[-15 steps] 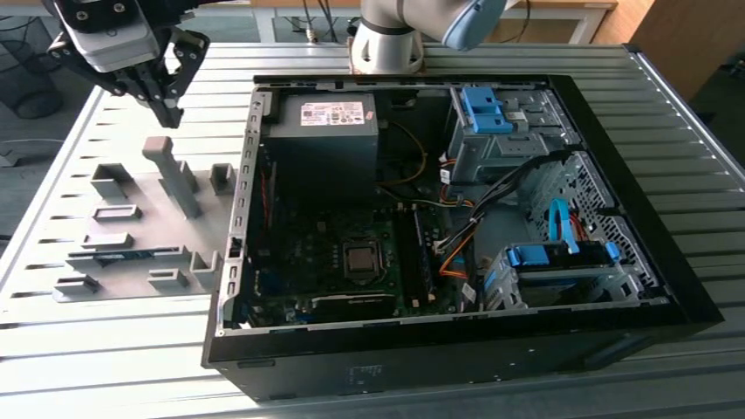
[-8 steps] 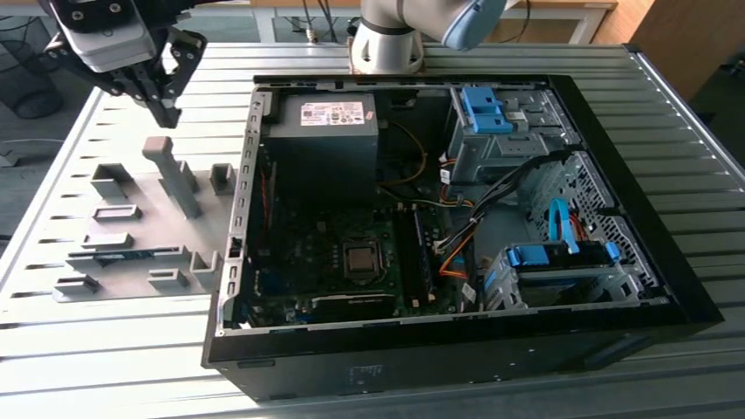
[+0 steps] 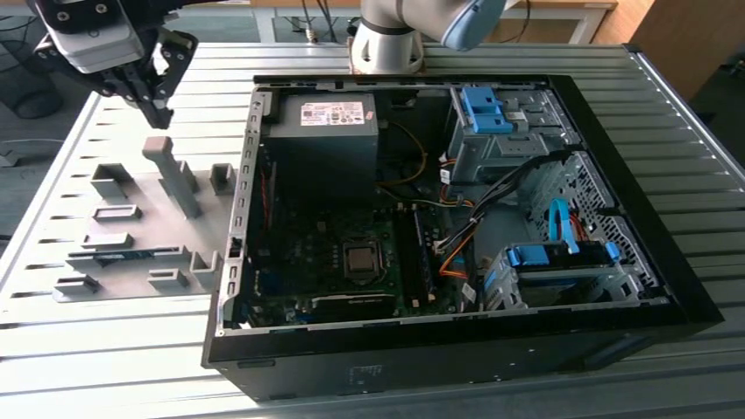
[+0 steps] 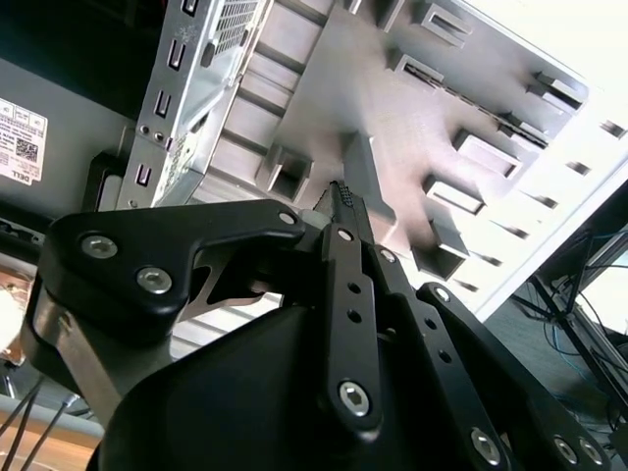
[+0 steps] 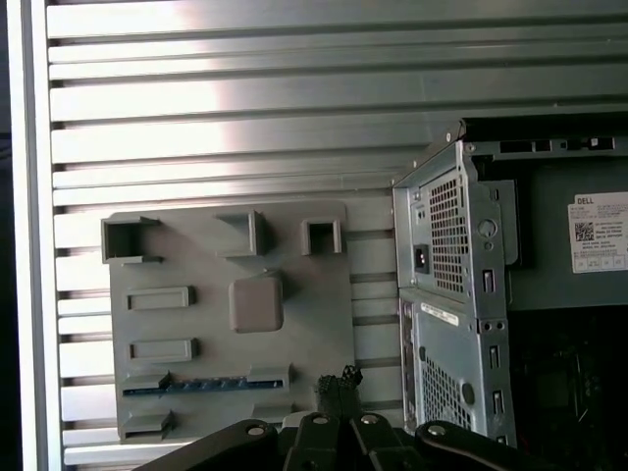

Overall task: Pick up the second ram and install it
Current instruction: 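Reach for the second ram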

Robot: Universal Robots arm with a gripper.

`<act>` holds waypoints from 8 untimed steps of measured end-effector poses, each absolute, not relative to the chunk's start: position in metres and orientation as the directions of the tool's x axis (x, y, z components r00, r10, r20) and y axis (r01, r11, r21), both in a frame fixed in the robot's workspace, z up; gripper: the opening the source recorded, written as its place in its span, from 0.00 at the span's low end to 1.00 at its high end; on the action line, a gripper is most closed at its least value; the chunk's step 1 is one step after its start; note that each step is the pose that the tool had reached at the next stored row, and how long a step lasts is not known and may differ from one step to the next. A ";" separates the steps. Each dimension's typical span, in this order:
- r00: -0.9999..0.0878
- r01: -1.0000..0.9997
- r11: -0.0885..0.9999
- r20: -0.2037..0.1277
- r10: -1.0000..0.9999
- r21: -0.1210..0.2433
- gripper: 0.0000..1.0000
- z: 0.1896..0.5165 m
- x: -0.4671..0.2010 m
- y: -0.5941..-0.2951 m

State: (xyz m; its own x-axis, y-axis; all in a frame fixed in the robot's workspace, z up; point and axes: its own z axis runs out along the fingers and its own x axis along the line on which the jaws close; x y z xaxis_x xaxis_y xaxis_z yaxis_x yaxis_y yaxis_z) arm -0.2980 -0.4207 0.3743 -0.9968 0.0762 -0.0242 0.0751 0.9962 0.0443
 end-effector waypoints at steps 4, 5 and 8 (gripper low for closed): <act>-0.997 0.075 0.996 -0.024 0.076 0.044 0.10 0.374 -0.302 -0.421; -0.997 0.075 0.996 -0.024 0.076 0.044 0.10 0.374 -0.302 -0.421; -0.997 0.075 0.996 -0.024 0.076 0.044 0.10 0.374 -0.303 -0.421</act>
